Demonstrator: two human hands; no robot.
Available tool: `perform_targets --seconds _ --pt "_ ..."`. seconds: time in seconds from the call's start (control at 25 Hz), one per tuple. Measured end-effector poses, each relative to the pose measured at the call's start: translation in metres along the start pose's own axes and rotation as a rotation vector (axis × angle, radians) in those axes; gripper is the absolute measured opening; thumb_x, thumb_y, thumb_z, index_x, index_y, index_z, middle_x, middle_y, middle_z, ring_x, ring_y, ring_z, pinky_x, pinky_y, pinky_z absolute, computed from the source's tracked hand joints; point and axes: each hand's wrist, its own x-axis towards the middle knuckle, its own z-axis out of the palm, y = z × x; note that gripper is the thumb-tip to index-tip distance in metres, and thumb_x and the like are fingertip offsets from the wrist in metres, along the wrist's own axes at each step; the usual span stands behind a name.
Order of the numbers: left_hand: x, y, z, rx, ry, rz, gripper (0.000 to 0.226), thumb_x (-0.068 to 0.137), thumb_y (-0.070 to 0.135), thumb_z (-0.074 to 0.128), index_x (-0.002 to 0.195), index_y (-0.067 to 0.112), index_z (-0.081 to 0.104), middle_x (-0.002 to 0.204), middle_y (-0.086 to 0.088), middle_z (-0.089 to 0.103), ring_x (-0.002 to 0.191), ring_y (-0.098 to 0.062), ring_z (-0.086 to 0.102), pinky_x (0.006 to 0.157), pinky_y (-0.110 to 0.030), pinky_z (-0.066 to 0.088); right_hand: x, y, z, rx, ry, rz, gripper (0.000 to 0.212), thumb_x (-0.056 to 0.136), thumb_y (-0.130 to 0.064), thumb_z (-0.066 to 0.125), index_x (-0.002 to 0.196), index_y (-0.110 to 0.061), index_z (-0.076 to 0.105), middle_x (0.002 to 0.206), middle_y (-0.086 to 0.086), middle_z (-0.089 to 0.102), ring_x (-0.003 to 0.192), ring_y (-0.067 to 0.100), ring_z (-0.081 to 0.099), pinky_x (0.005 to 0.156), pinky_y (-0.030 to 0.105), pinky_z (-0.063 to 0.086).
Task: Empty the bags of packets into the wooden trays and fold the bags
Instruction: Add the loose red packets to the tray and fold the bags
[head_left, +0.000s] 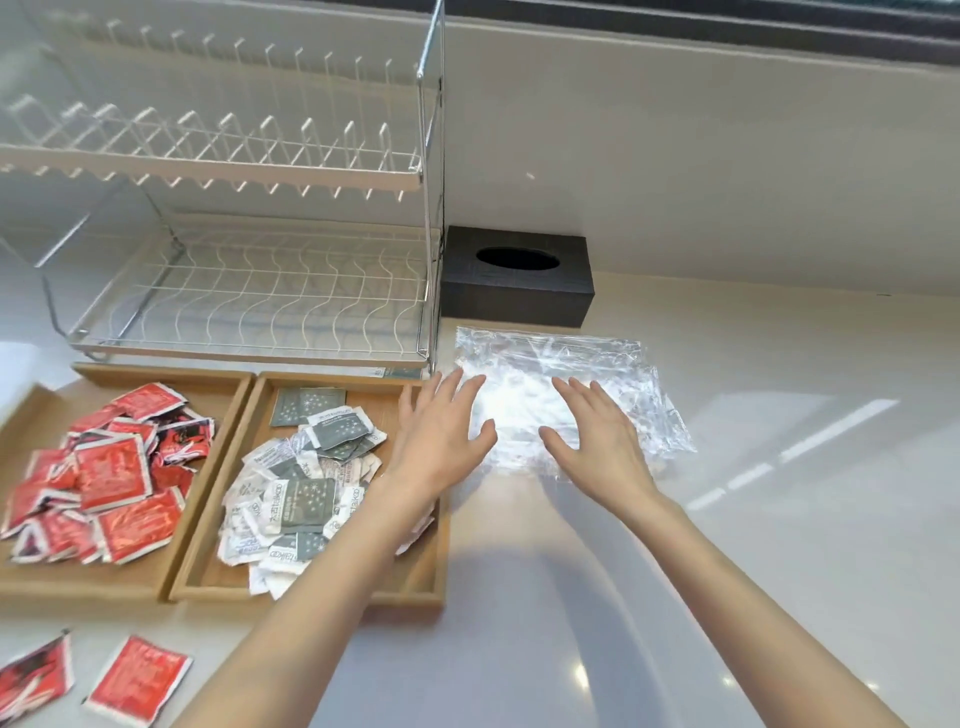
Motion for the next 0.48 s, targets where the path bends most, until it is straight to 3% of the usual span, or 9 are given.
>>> perform_targets --seconds 0.28,0.48 --pt "-0.098 -0.050 -0.034 -0.144 0.142 -0.051 0.042 0.086 0.029 0.049 0.127 0.017 0.047 0.130 -0.003 0.053 0.123 -0.023 0.045 0.102 -0.040 0.034 -0.068 -0.057 0.024 0.265 -0.016 -0.039 0.037 0.089 -0.028 0.051 0.126 -0.024 0.050 0.130 -0.005 0.055 0.122 0.013 0.048 0.099 0.026 0.035" --pt "-0.155 -0.088 -0.044 -0.231 0.212 -0.139 0.034 0.085 0.022 0.055 0.118 0.014 0.055 0.122 -0.004 0.060 0.116 -0.023 0.052 0.096 -0.034 0.038 -0.105 -0.096 0.052 0.347 -0.107 -0.042 0.024 0.087 -0.028 0.055 0.111 -0.026 0.060 0.107 -0.010 0.065 0.105 0.006 0.058 0.092 0.025 0.044"
